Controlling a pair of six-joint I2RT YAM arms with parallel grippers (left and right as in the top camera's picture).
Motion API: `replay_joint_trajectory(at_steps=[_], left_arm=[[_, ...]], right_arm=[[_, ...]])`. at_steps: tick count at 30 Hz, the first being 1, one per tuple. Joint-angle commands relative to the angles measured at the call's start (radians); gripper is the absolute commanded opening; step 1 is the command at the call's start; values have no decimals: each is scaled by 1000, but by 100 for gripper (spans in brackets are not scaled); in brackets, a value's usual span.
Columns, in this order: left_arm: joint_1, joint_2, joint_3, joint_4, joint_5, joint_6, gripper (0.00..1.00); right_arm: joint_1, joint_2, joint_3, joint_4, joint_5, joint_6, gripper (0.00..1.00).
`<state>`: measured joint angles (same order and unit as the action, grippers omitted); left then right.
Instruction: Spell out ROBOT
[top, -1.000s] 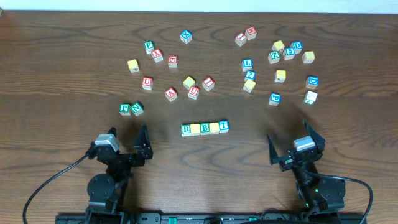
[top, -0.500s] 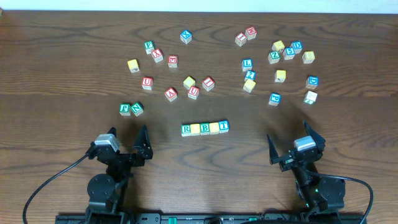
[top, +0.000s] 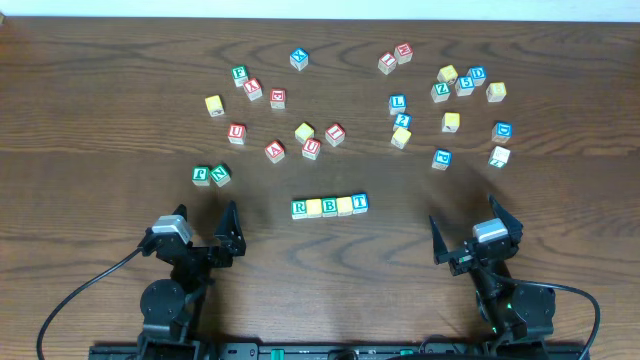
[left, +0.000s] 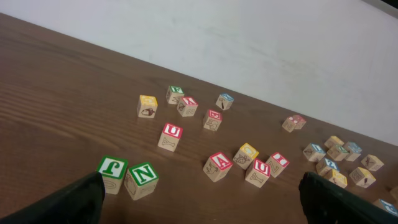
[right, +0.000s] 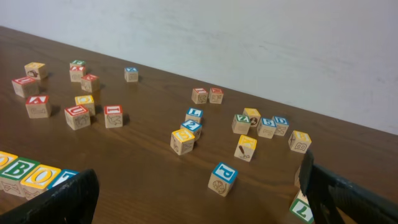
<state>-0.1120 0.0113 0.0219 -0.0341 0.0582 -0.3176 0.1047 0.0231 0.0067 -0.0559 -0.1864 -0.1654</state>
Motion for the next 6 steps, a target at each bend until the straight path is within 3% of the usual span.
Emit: replay_joint_trajectory(at_steps=[1, 6], left_arm=[[6, -6, -17, -33, 9, 5, 98], [6, -6, -17, -33, 10, 5, 98]], right_arm=[[-8, -12, -1, -5, 0, 11, 99], [-8, -12, -1, -5, 0, 11, 99]])
